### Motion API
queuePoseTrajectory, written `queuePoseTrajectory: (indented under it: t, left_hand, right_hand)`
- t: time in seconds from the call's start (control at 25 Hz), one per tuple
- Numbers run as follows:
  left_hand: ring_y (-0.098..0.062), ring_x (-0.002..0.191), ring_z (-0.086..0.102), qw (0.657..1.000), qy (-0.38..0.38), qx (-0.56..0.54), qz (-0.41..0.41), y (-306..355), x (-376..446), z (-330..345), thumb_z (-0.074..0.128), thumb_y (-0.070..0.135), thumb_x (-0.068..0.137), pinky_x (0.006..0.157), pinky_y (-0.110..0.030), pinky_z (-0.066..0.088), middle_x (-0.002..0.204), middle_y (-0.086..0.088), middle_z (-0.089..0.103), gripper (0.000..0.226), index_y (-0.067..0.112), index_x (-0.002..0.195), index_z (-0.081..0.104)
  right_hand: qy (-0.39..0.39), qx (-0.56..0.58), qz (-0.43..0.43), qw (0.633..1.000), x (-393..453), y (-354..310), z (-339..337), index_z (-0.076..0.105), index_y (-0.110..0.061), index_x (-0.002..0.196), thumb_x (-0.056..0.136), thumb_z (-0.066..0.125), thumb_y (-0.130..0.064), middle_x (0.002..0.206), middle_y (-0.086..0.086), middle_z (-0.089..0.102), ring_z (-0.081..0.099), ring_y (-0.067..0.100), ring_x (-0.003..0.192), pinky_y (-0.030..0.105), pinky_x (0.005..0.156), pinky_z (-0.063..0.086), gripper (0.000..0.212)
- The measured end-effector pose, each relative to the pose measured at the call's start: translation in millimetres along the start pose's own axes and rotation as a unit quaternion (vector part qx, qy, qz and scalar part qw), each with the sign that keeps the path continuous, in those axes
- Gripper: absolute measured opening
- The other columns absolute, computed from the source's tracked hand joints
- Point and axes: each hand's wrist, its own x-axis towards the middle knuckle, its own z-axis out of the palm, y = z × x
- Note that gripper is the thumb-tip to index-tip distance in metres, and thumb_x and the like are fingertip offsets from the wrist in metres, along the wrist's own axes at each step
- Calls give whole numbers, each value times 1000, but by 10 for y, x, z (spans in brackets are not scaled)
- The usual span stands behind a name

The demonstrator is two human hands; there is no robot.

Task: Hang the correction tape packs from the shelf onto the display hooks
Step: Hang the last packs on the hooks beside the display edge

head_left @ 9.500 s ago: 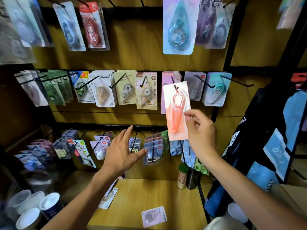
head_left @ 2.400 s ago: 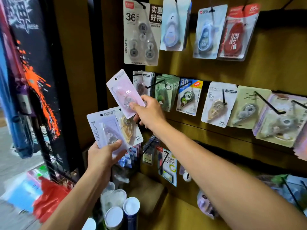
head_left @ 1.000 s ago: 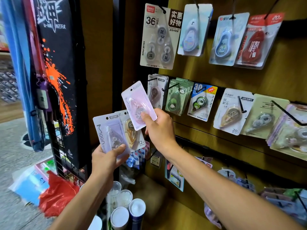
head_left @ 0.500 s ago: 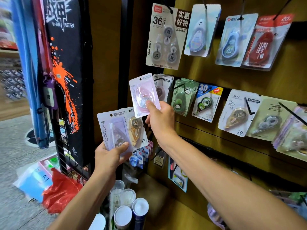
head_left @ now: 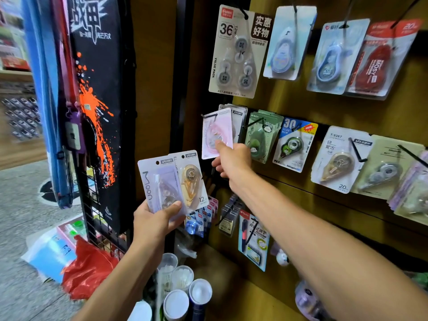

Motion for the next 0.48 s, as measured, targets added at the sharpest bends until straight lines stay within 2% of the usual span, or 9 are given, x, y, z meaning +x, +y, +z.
queuePoseTrajectory:
  t: [0.08, 0.16, 0.24, 0.32, 0.4, 0.48]
  left_hand:
    - [-28, 94, 71, 1000, -3, 1, 3, 19, 16, -13, 65, -7, 85, 66, -29, 61, 105, -13, 72, 31, 6, 113, 61]
    - [-28, 94, 72, 1000, -4, 3, 7, 35, 42, -36, 65, -7, 85, 67, -29, 61, 104, -13, 72, 29, 7, 110, 61]
    - [-28, 93, 72, 1000, -6, 3, 10, 38, 69, -49, 66, -7, 85, 67, -30, 61, 103, -12, 73, 28, 7, 109, 62]
    - [-28, 92, 72, 1000, -9, -6, 10, 45, 84, -48, 66, -7, 84, 66, -29, 61, 102, -12, 73, 28, 7, 108, 62]
    - [-28, 92, 71, 999, -9, -36, 7, 45, 79, -15, 65, -8, 84, 65, -29, 61, 101, -10, 72, 27, 8, 106, 62]
    - [-29, 93, 70, 997, -18, -71, 2, 46, 56, 48, 64, -8, 85, 68, -32, 62, 104, -10, 71, 29, 8, 109, 61]
  right_hand:
    - [7, -12, 49, 999, 208, -57, 1, 60, -12, 99, 97, 57, -36, 69, 5, 70, 47, 13, 49, 21, 41, 35, 25]
    - [-24, 16, 117, 993, 402, -103, -58, 55, -15, 113, 98, 53, -40, 78, 3, 72, 49, 16, 59, 25, 50, 40, 29]
    - [-86, 88, 175, 977, 507, -99, -135, 49, -20, 128, 101, 47, -42, 105, 5, 73, 56, 22, 77, 32, 62, 47, 35]
    - [-114, 109, 201, 967, 508, -5, -171, 44, -20, 138, 101, 47, -41, 127, 12, 65, 61, 29, 94, 38, 69, 53, 43]
    - [-154, 70, 200, 965, 433, 139, -188, 41, -21, 140, 98, 53, -41, 131, 16, 60, 64, 31, 97, 37, 66, 56, 48]
    - [-256, 53, 179, 948, 302, 254, -227, 46, -22, 130, 95, 56, -43, 120, 15, 63, 66, 29, 92, 35, 65, 55, 42]
